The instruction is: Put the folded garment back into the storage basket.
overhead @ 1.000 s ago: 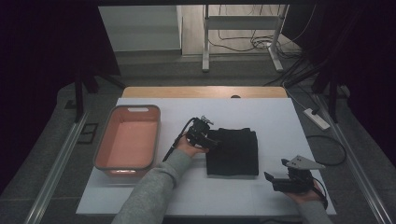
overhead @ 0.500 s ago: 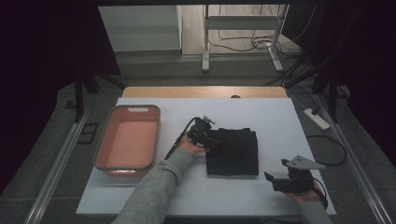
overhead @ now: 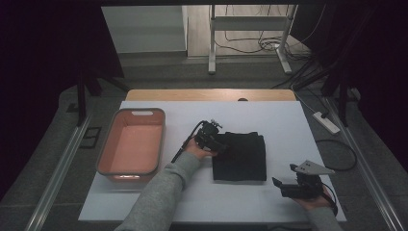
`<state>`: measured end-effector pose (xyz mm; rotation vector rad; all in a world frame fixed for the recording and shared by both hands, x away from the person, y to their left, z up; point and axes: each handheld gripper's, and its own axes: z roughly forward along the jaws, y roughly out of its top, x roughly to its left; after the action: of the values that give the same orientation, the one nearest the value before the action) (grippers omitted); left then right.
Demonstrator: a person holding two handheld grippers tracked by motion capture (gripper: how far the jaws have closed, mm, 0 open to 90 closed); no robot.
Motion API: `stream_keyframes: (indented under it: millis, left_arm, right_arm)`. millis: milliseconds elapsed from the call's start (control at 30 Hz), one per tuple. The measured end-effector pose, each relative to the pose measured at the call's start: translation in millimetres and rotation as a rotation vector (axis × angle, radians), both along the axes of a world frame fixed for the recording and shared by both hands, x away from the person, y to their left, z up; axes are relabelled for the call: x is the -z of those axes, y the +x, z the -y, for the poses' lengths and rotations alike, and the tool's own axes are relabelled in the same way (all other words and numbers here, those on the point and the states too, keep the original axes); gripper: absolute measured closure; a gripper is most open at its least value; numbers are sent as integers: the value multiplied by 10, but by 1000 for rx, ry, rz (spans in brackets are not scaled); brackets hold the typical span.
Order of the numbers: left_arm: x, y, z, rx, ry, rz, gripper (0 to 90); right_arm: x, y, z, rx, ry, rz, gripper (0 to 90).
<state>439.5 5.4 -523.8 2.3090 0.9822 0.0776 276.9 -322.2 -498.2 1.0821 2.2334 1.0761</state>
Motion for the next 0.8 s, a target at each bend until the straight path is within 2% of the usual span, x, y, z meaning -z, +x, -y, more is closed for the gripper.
stream_keyframes:
  millis: [100,167,200,267,433,533,667,800]
  left_arm:
    - [-7,-6,28,14,10,9,134]
    - [-10,-11,28,24,12,13,184]
    - [-18,-25,27,48,0,21,232]
    - [-27,-31,19,72,-15,13,348]
    - [-30,-46,21,85,-35,1,492]
    - [-20,-42,2,93,-71,-18,616]
    - [-17,-55,-16,81,-89,-11,684]
    - [-37,-85,1,88,-65,19,709]
  right_arm:
    - [-1,1,2,0,0,0,145]
    - [-1,1,2,0,0,0,145]
    - [-1,1,2,0,0,0,146]
    - [1,2,-1,1,2,1,146]
    - [-1,2,-1,4,2,2,147]
    - [-1,1,-2,3,1,2,147]
    - [-2,0,1,5,3,4,147]
    - [-3,0,3,5,1,5,148]
